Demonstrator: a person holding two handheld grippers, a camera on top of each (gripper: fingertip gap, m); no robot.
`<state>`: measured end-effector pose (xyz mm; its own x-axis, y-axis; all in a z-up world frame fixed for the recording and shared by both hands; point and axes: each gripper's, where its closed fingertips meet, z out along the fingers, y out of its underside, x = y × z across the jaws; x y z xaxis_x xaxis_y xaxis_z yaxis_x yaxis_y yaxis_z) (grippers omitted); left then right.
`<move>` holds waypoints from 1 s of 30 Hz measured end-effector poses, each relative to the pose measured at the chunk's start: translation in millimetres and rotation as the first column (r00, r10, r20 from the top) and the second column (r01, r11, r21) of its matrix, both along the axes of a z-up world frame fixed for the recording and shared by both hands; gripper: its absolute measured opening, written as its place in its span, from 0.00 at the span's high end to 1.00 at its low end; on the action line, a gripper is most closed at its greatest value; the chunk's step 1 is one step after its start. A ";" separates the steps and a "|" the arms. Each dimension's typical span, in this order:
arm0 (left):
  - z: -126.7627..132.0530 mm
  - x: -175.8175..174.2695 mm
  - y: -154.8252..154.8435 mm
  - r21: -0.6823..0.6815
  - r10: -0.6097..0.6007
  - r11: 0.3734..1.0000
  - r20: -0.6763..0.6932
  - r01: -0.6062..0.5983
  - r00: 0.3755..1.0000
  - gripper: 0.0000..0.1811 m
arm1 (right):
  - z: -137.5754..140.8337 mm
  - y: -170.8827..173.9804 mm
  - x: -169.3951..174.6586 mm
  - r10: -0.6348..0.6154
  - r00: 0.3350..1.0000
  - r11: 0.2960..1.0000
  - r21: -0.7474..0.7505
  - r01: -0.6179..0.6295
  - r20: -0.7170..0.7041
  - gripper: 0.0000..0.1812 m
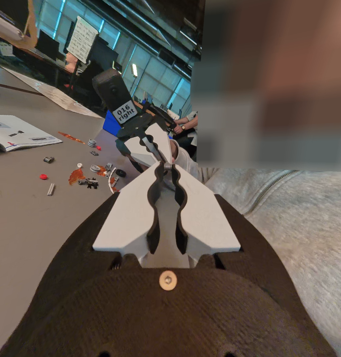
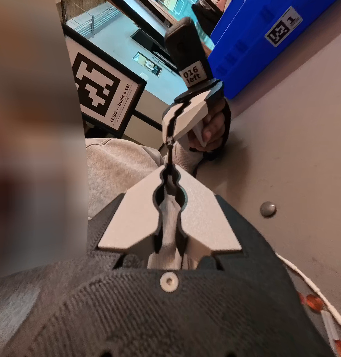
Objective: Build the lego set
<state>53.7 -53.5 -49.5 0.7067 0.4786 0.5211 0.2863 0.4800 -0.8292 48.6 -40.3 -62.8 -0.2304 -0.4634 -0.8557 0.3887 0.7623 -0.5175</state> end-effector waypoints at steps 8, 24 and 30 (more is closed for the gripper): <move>-2.6 5.6 6.2 -0.090 -0.017 0.996 -0.027 0.014 0.999 0.98 | -3.7 6.6 8.5 0.058 0.998 0.998 0.020 -0.058 -0.003 1.00; -11.8 25.4 27.3 -0.299 -0.119 0.950 -0.102 0.084 0.988 0.97 | -11.2 22.6 24.4 0.203 0.978 0.976 0.072 -0.206 0.051 1.00; -13.2 24.2 26.4 -0.299 -0.114 0.951 -0.093 0.081 0.989 0.97 | -12.3 22.1 25.2 0.191 0.982 0.979 0.064 -0.191 0.004 1.00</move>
<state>77.9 -27.1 -62.7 0.8017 0.5248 0.2860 0.2209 0.1845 -0.9577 73.9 -18.1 -75.1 -0.1450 -0.4432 -0.8846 0.2314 0.8541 -0.4658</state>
